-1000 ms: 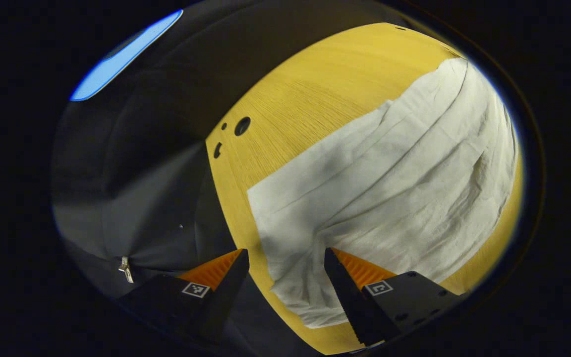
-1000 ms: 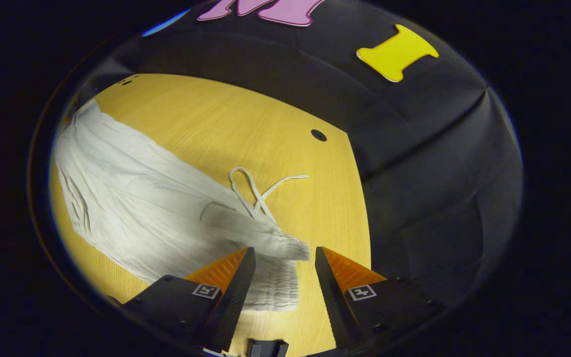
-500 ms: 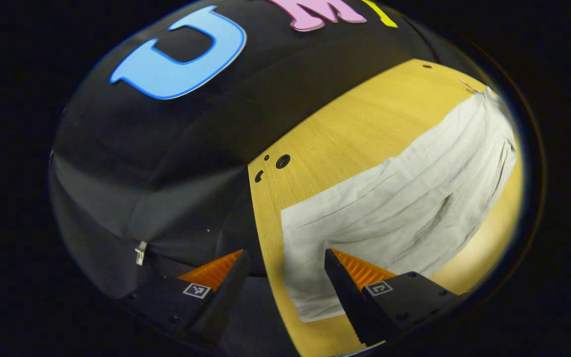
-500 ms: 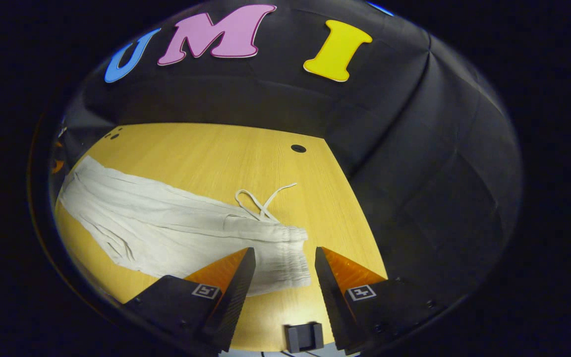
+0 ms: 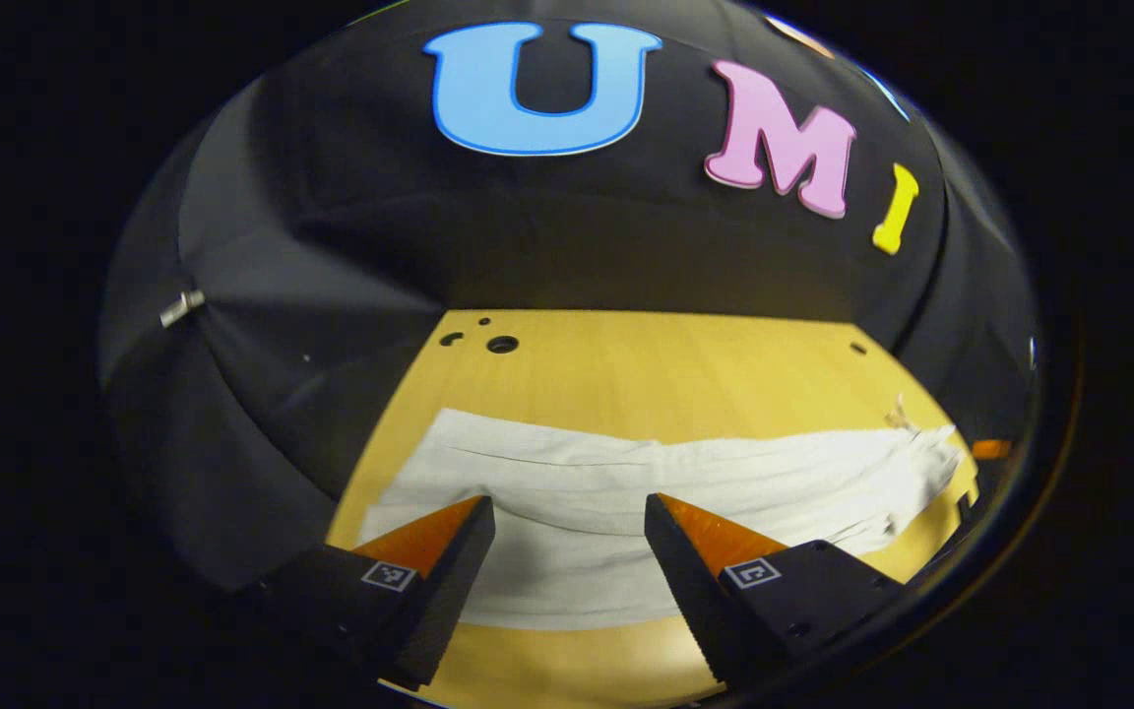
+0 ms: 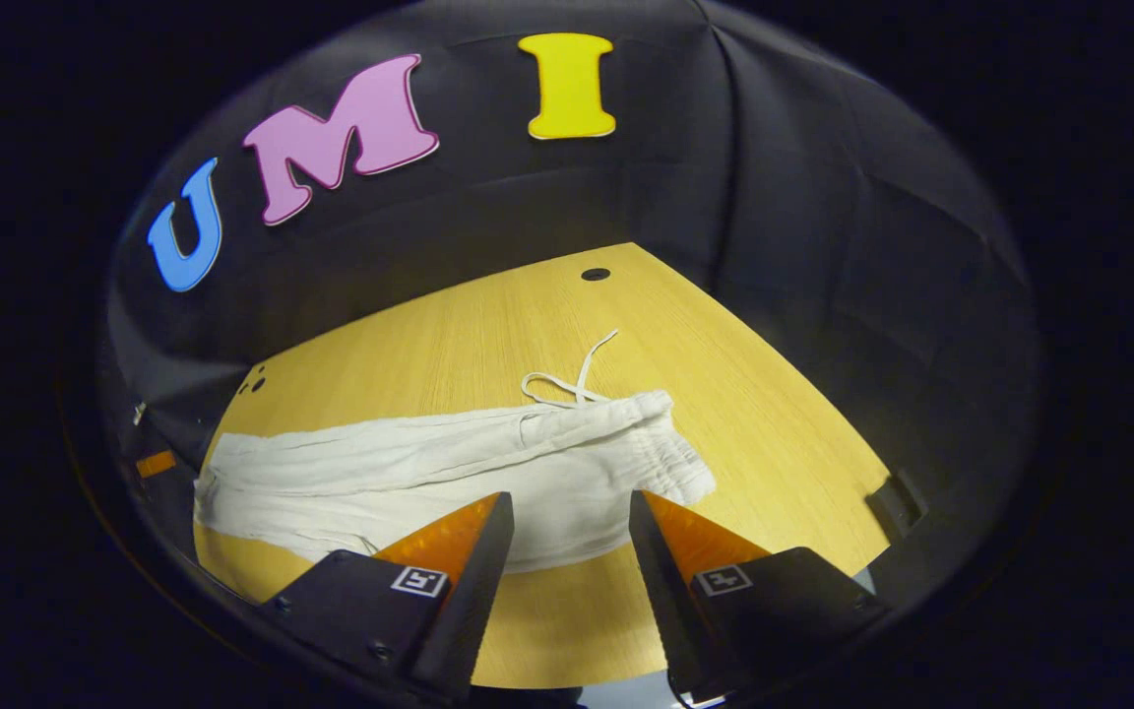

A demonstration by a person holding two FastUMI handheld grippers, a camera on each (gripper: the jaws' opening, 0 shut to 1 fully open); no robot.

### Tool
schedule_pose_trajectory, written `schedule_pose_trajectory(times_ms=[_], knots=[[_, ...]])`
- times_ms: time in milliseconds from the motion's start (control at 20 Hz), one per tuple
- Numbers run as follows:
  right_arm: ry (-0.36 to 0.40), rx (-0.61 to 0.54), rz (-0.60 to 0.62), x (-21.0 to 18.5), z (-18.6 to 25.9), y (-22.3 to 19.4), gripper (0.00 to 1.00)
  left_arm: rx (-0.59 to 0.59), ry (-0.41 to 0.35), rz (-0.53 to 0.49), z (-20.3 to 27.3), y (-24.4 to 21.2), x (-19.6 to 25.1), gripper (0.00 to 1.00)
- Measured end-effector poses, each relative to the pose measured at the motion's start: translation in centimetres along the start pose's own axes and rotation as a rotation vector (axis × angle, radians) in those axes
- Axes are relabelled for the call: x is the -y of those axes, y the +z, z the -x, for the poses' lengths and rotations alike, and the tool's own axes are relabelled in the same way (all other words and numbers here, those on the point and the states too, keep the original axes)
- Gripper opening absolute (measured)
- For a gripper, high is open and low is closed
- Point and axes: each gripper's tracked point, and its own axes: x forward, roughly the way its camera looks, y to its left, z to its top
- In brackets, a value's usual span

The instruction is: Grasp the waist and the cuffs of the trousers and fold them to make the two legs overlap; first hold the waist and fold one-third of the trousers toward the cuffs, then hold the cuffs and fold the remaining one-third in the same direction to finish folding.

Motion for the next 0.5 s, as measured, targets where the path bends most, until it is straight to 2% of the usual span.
schedule_pose_trajectory(times_ms=[50, 100, 200, 450, 500], knots=[[0.000, -0.002, -0.055, 0.1, 0.3, -0.2, 0.71, 0.004, -0.028, 0.053, 0.0, -0.3, 1.0, 0.98], [-0.003, -0.002, -0.112, 0.3, 0.4, -0.3, 0.78, 0.002, -0.044, 0.102, 0.2, -0.7, 1.5, 0.96], [-0.012, -0.016, -0.201, 0.8, 0.3, -1.1, 0.78, -0.017, -0.062, 0.182, 0.0, -1.9, 2.0, 0.96], [-0.039, -0.071, -0.327, 2.0, -0.7, -3.2, 0.78, -0.052, -0.072, 0.341, 0.3, -4.2, 2.6, 0.96], [-0.050, -0.077, -0.352, 2.5, -1.3, -3.4, 0.78, -0.055, -0.068, 0.361, 0.5, -4.6, 2.2, 0.92]])
